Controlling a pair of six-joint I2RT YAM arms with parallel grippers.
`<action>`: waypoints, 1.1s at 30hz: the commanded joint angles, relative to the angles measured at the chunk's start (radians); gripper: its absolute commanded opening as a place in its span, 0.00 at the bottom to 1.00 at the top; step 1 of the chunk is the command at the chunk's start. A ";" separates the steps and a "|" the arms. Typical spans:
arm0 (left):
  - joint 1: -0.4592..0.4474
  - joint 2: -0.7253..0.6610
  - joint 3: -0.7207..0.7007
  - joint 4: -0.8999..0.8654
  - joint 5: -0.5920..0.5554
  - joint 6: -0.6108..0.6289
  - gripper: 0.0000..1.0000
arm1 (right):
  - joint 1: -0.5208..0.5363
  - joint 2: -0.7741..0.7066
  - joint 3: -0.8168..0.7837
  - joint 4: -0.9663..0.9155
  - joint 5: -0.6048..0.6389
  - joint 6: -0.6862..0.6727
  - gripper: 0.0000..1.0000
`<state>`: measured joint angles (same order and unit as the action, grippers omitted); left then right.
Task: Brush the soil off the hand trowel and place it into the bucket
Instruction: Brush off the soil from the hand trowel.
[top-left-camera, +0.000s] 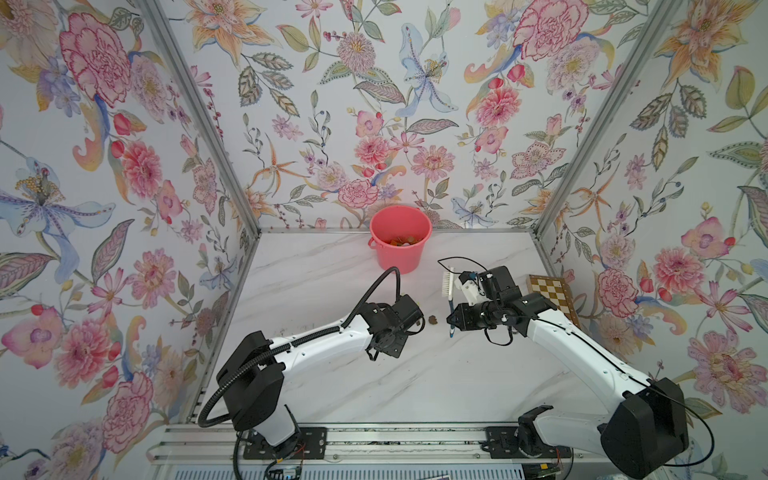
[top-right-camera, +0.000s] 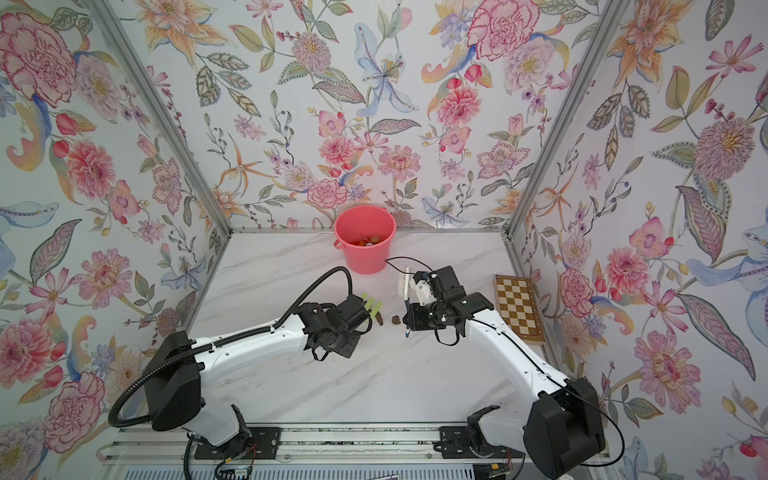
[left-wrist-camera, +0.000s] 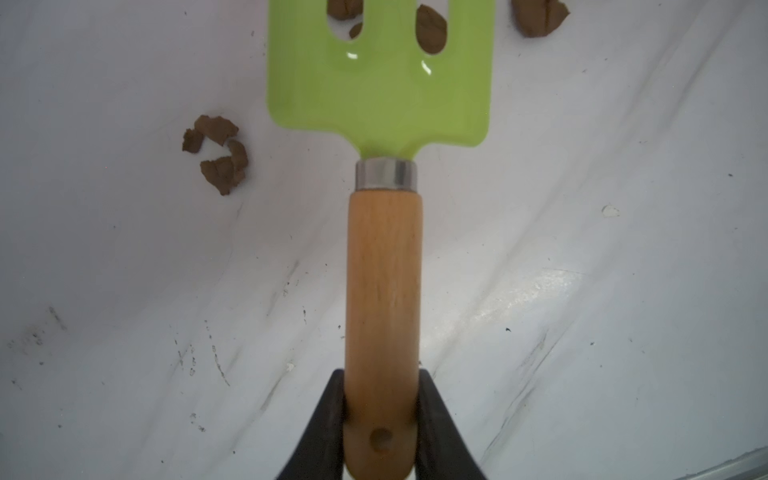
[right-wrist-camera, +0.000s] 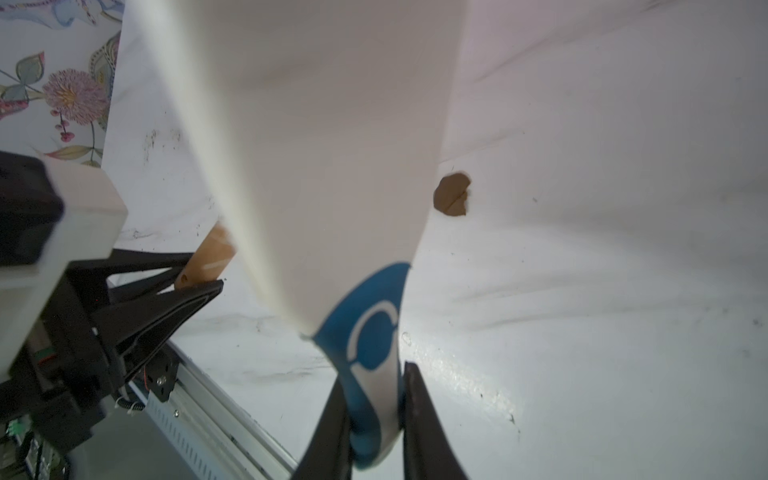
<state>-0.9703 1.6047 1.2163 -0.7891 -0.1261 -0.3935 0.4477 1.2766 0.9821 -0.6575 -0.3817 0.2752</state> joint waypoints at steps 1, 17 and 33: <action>-0.008 0.019 0.068 -0.041 -0.012 0.148 0.00 | 0.054 0.030 0.020 -0.083 -0.069 -0.030 0.05; -0.079 -0.011 0.072 -0.081 -0.089 0.177 0.00 | 0.195 0.211 0.096 -0.063 -0.064 -0.050 0.04; -0.168 -0.058 0.121 -0.183 -0.250 0.154 0.00 | 0.067 0.436 0.124 -0.102 0.207 -0.044 0.00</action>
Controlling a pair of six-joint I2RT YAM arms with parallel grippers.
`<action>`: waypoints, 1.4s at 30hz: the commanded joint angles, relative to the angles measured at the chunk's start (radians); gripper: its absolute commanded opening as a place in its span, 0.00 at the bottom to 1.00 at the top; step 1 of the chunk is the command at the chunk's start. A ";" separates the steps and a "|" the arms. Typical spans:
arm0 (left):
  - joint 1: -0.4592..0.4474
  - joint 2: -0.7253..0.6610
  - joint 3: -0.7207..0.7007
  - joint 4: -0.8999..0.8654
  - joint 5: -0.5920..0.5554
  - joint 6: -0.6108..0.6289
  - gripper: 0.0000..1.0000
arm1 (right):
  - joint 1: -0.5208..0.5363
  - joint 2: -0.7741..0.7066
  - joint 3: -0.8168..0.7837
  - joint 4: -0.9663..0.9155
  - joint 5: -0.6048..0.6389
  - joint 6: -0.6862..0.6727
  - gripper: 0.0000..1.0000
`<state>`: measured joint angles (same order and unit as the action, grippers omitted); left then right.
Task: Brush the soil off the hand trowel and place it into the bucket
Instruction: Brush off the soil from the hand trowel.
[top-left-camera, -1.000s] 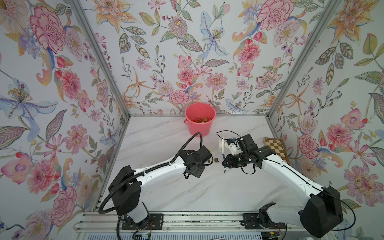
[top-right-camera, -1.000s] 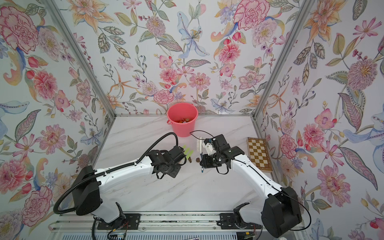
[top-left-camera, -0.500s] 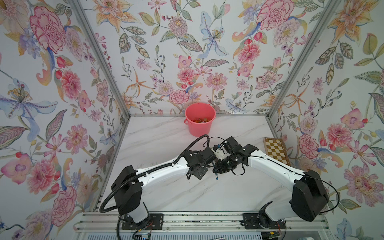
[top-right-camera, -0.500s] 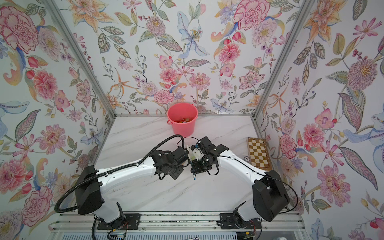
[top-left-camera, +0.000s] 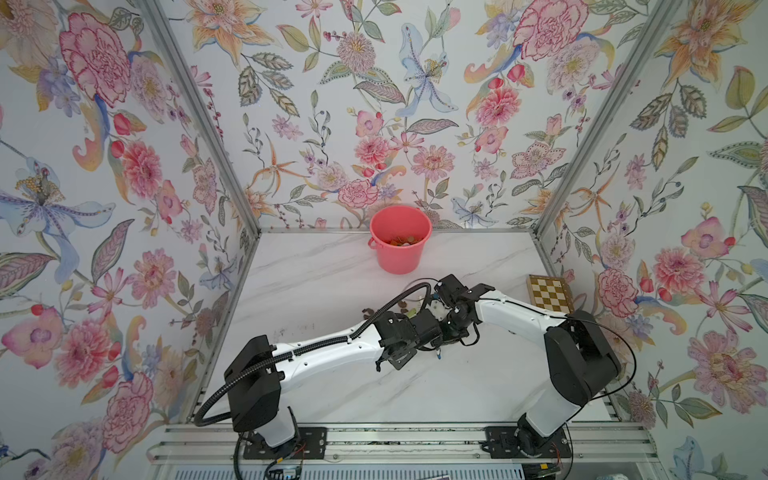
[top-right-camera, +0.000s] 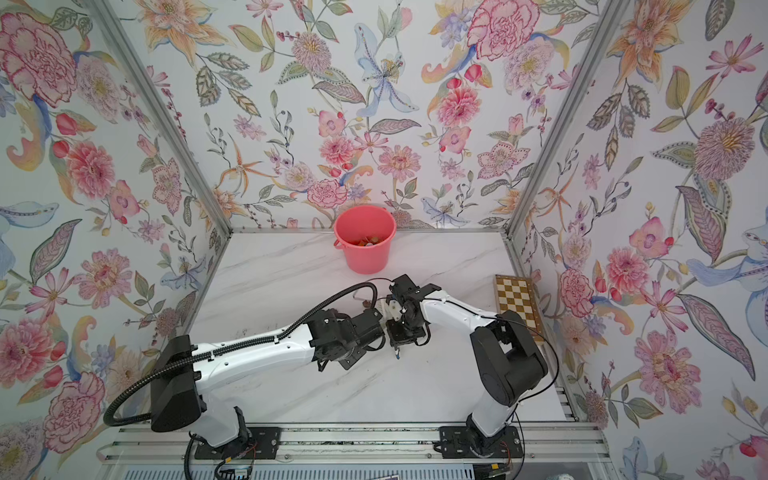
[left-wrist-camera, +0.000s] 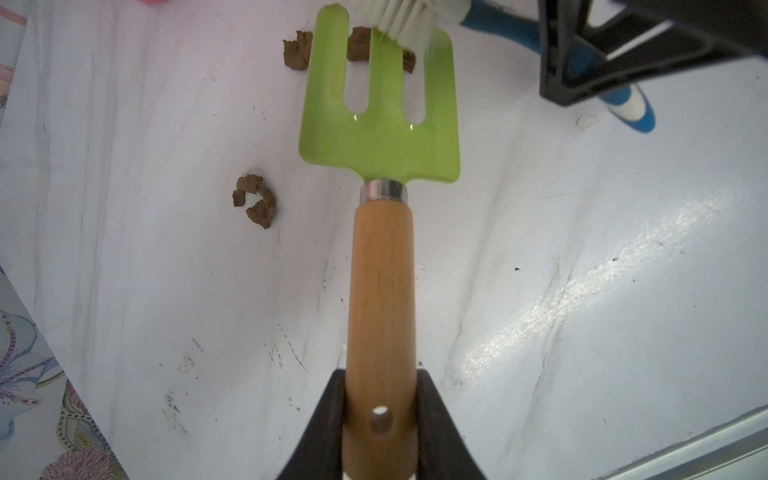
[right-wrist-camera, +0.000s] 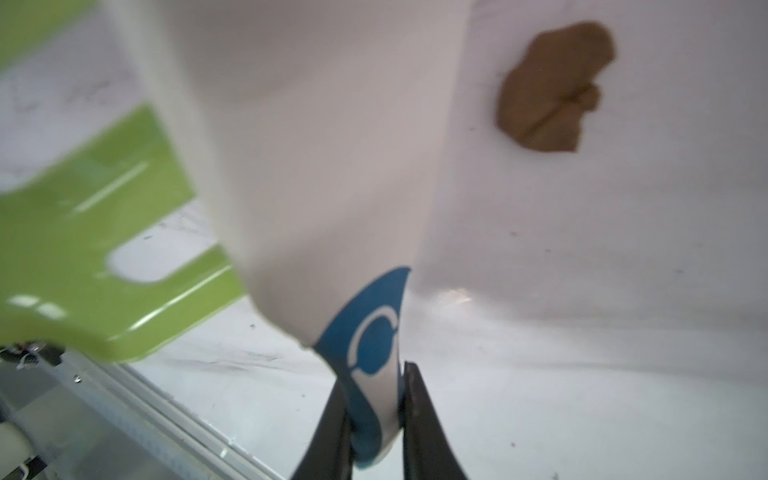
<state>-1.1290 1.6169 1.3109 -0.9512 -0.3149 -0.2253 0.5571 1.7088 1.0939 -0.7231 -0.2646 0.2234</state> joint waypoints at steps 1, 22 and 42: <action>-0.008 -0.087 0.021 -0.022 -0.062 -0.018 0.00 | -0.058 -0.004 0.013 -0.036 0.094 0.010 0.00; -0.018 -0.090 0.087 -0.060 -0.136 -0.009 0.00 | 0.205 -0.160 0.048 -0.099 -0.021 0.037 0.02; -0.107 -0.045 0.261 -0.211 -0.171 -0.089 0.00 | -0.050 0.083 0.239 -0.082 0.132 -0.045 0.00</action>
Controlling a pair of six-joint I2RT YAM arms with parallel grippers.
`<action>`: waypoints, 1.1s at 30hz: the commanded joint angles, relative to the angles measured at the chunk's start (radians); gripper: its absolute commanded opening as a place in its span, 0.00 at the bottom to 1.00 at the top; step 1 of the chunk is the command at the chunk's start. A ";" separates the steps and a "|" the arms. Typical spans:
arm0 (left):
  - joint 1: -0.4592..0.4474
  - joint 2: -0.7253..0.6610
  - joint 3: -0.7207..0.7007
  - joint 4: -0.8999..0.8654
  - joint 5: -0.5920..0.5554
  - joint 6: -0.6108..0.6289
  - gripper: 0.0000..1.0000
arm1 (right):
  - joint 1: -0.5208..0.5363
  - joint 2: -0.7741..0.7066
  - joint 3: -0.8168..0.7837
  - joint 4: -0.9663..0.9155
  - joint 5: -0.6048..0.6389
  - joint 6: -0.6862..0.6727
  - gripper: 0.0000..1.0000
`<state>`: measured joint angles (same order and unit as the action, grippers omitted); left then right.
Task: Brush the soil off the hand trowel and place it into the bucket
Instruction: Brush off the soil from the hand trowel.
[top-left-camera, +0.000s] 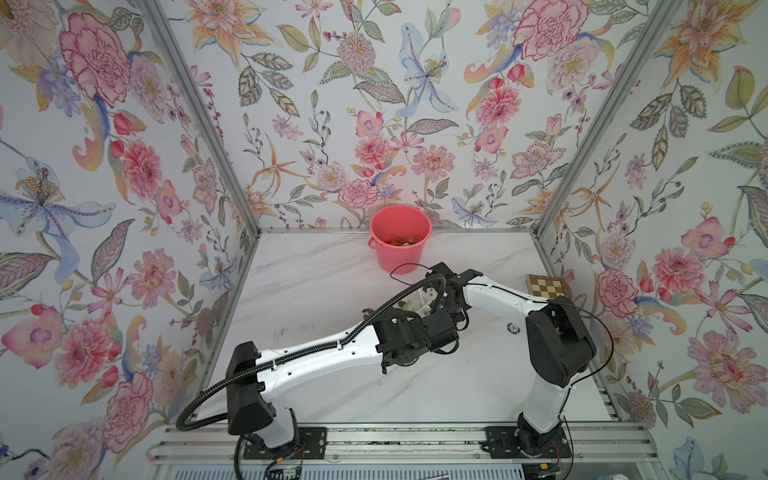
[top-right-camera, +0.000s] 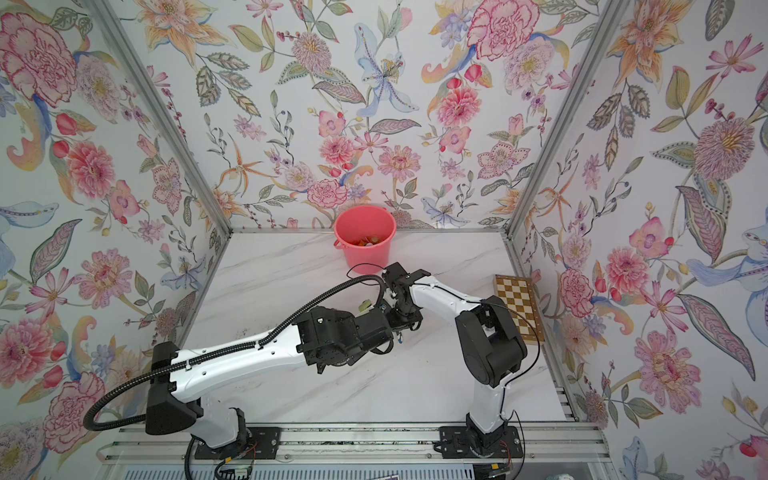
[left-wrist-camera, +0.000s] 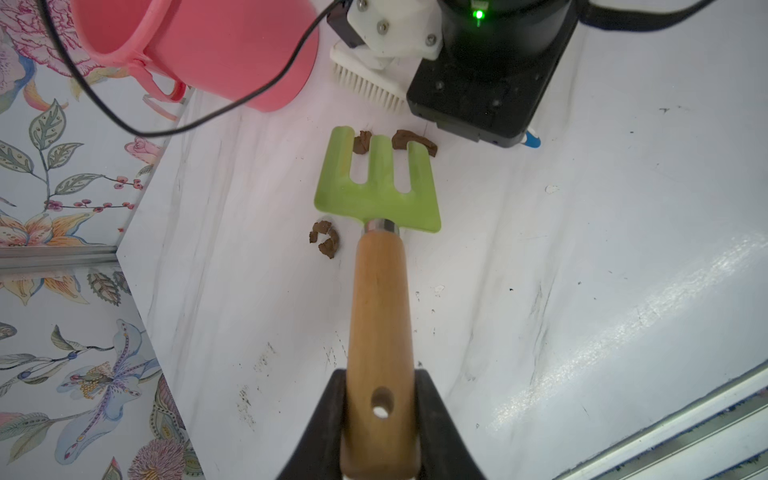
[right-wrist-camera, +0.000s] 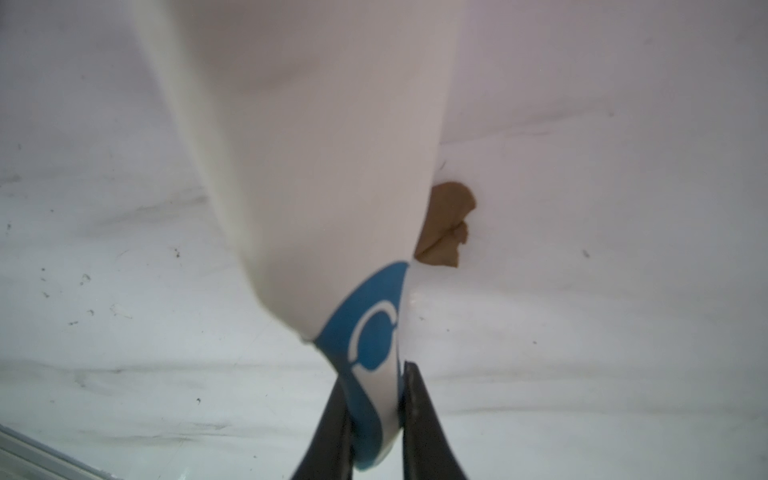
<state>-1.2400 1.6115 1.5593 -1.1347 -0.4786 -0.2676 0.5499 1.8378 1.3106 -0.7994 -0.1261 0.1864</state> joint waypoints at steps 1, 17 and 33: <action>0.017 -0.065 0.004 -0.021 0.011 -0.069 0.00 | -0.057 -0.067 0.014 0.001 -0.019 0.001 0.00; 0.387 -0.501 -0.454 0.772 0.524 -0.835 0.00 | -0.106 -0.510 -0.303 0.359 -0.136 0.216 0.01; 0.459 -0.527 -0.750 1.357 0.647 -1.519 0.00 | 0.173 -0.670 -0.459 0.577 0.244 0.211 0.02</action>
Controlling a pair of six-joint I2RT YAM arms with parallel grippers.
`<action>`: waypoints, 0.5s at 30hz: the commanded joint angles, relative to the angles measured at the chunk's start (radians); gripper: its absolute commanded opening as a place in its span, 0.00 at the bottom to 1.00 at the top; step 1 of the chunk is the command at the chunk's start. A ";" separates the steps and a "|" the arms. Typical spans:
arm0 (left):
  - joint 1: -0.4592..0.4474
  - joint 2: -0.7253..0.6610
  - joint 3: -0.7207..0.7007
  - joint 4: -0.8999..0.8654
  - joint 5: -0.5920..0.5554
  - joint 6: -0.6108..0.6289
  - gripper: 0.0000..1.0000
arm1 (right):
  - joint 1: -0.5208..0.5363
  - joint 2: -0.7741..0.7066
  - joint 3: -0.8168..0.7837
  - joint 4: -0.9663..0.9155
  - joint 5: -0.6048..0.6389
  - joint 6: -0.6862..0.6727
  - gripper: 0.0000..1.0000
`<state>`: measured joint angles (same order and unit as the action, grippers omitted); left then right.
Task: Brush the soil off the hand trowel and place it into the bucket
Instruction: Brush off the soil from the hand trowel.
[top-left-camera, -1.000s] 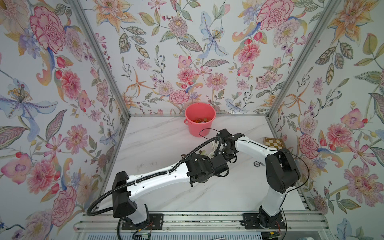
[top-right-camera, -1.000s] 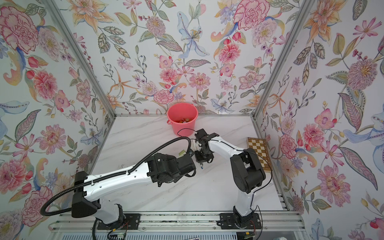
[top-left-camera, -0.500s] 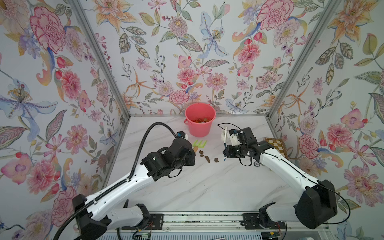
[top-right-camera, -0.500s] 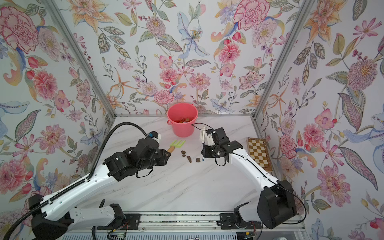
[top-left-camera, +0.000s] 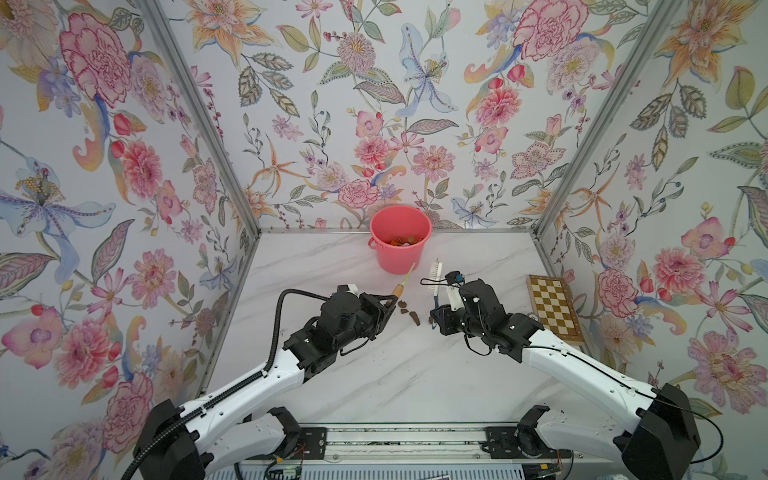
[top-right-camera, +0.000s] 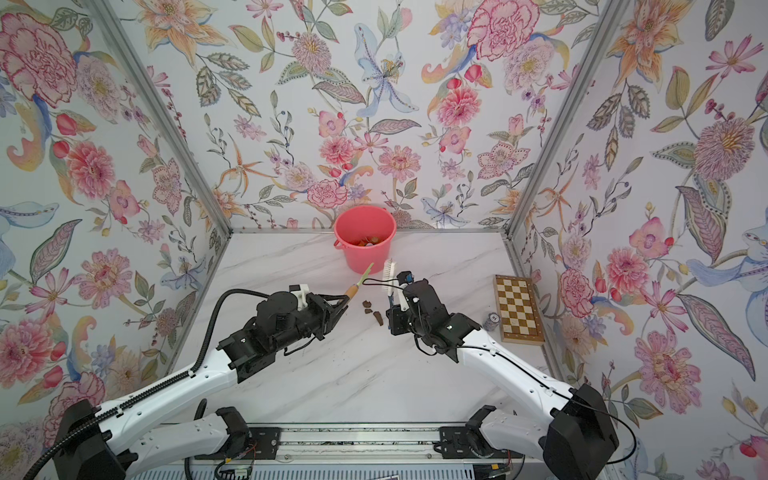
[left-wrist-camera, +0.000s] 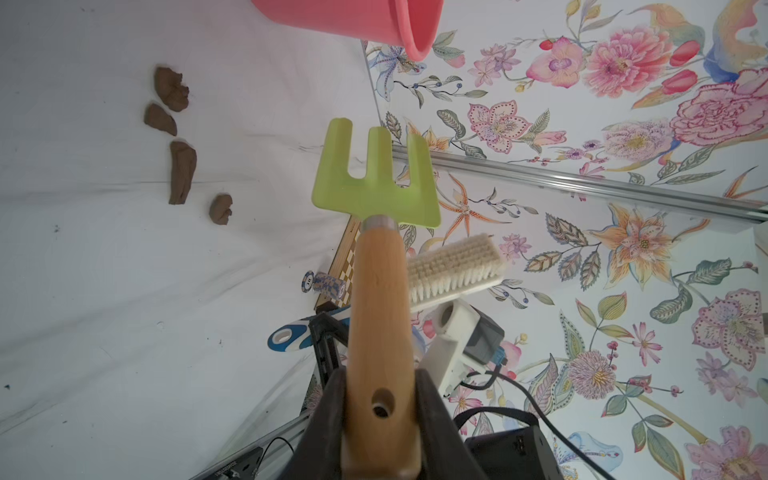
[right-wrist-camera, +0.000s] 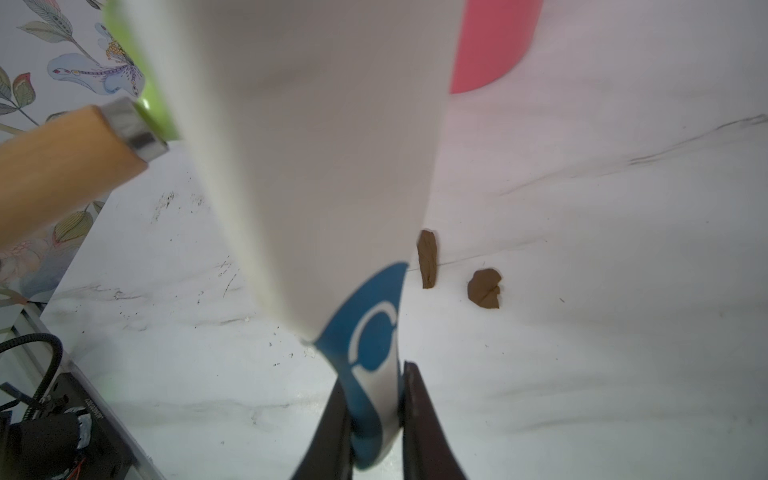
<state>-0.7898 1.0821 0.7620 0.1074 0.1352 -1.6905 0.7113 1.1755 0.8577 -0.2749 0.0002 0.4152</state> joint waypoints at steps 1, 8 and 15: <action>0.009 0.014 0.053 0.131 0.042 -0.102 0.00 | 0.018 -0.004 -0.002 0.042 0.128 -0.022 0.02; 0.007 0.068 0.105 0.146 0.078 -0.128 0.00 | 0.061 0.029 0.006 0.069 0.190 -0.069 0.02; -0.021 0.087 0.109 0.173 0.076 -0.159 0.00 | 0.072 0.083 0.035 0.144 0.225 -0.107 0.02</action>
<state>-0.7986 1.1599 0.8371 0.2218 0.1925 -1.8244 0.7788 1.2327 0.8585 -0.1951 0.1841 0.3405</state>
